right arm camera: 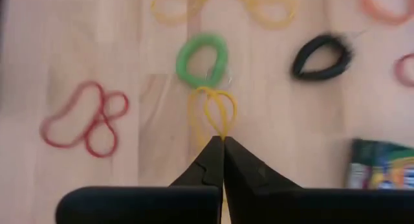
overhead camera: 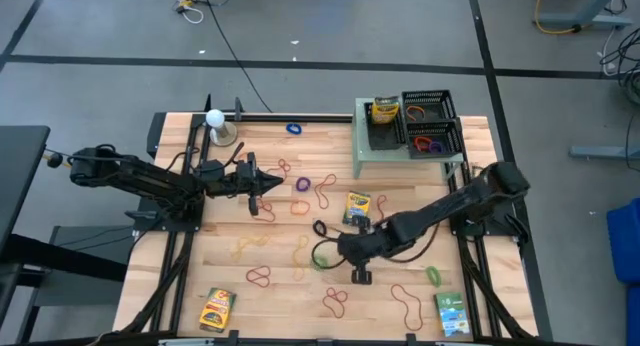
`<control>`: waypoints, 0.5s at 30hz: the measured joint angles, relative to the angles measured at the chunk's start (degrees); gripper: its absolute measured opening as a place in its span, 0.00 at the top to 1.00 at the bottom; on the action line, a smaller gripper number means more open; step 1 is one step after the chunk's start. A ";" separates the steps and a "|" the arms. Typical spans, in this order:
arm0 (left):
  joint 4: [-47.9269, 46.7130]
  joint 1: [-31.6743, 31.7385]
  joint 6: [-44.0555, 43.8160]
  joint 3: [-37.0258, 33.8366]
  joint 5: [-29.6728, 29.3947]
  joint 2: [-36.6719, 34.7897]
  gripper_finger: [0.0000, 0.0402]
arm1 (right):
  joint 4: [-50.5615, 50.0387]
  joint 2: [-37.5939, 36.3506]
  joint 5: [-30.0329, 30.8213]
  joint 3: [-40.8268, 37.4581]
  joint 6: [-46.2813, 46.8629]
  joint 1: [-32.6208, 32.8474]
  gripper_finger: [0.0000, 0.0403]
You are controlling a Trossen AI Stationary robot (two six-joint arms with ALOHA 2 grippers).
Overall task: Pick & Place Office Desk Supplies
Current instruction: Put the right yellow rubber band into the top right black bin on the shelf
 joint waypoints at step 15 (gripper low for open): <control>-0.02 0.00 0.00 -0.01 -0.02 0.00 0.95 | -9.41 -29.61 18.24 0.06 -2.83 -14.51 0.99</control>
